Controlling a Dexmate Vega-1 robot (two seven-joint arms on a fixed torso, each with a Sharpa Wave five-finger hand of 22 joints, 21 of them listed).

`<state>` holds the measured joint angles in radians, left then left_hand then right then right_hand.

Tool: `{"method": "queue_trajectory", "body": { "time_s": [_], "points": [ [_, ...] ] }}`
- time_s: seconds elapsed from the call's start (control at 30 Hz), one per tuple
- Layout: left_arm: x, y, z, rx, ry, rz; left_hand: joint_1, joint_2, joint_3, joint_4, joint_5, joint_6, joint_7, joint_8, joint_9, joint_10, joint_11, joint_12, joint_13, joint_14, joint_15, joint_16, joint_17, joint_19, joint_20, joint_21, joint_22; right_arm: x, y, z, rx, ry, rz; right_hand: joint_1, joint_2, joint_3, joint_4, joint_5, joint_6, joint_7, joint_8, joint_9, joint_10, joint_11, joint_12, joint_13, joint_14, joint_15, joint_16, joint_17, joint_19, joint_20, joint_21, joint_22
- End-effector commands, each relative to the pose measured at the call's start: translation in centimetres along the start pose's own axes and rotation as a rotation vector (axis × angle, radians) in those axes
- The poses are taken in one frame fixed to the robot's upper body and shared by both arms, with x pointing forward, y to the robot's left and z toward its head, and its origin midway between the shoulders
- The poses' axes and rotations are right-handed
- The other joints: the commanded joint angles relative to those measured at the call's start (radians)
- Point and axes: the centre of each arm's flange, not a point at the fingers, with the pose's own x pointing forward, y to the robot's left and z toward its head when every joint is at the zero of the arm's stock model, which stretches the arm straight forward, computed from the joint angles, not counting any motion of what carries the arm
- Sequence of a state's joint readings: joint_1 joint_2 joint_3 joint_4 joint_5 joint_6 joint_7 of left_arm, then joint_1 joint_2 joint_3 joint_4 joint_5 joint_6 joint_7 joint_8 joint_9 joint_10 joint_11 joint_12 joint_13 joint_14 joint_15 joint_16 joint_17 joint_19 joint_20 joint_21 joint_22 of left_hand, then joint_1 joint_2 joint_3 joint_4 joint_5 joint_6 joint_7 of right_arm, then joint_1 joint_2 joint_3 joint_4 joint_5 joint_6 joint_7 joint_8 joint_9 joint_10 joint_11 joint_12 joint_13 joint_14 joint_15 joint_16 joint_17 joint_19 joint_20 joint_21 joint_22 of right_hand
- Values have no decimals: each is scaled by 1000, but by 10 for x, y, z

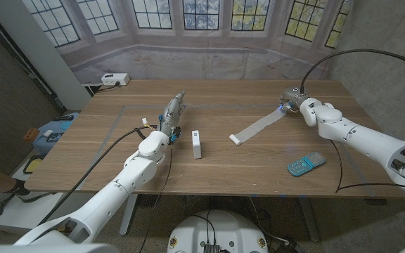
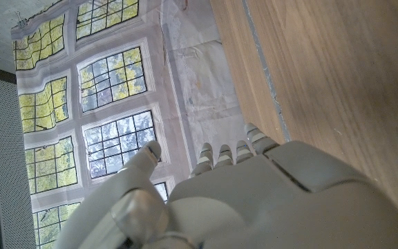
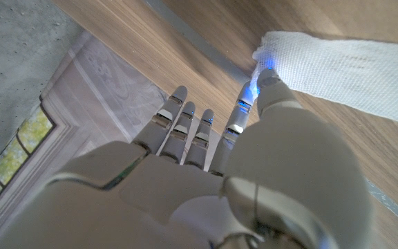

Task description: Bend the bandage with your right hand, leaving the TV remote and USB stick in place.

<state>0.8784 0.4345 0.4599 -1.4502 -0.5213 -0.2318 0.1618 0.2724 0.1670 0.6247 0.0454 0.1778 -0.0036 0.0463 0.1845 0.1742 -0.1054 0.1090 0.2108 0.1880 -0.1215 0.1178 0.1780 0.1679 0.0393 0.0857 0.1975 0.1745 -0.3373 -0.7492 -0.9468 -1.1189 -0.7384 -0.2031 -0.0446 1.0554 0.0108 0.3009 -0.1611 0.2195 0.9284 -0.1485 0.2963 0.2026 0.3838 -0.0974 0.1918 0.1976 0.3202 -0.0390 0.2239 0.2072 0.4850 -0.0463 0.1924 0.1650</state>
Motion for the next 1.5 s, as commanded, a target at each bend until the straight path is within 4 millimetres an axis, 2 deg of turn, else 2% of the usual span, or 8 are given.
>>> {"method": "queue_trajectory", "body": {
  "time_s": [0.03,0.37,0.67,1.3,1.5],
  "points": [
    [0,-1,0,0,0,-1,-1,-4,3,-4,-2,5,-2,-1,5,6,-1,-2,4,7,1,-1,1,2,7,3,4,2,2,2,3,1,-2,-1,-3,1,9,4,32,-4,18,4,15,-5,9,5,9,-113,2,2,6,-37,2,6],
    [0,-3,-1,-1,1,-6,-2,-4,3,-5,-2,5,-1,-1,5,6,0,-2,4,8,0,-1,1,2,7,3,4,0,4,3,4,-4,-13,-2,5,-3,12,5,98,-1,46,8,39,-8,15,4,20,-119,8,5,11,-39,4,6],
    [0,-6,-1,-2,-1,-12,-2,-4,3,-6,-2,6,-3,-1,5,6,1,-3,4,7,1,-1,1,2,7,3,4,-4,5,3,5,1,-23,-1,8,-6,12,3,125,-3,58,10,57,-10,19,4,32,-123,14,7,16,-40,5,6],
    [2,-7,-2,-12,-7,-32,-2,-4,3,-7,-2,7,-4,-1,5,6,0,-3,4,8,1,-1,1,2,7,3,4,-17,-8,5,-6,34,-14,-3,9,-13,14,2,139,-3,65,11,63,-9,17,4,33,-115,16,8,16,-38,4,6],
    [3,-6,-4,-19,-11,-36,-1,-3,3,-9,-2,7,-4,-1,5,5,-1,-3,4,8,1,-1,1,2,10,3,4,-20,-13,12,-8,43,-14,-4,8,-14,14,2,143,-3,66,11,64,-9,16,3,31,-111,15,8,14,-35,3,6]
  ]
}}
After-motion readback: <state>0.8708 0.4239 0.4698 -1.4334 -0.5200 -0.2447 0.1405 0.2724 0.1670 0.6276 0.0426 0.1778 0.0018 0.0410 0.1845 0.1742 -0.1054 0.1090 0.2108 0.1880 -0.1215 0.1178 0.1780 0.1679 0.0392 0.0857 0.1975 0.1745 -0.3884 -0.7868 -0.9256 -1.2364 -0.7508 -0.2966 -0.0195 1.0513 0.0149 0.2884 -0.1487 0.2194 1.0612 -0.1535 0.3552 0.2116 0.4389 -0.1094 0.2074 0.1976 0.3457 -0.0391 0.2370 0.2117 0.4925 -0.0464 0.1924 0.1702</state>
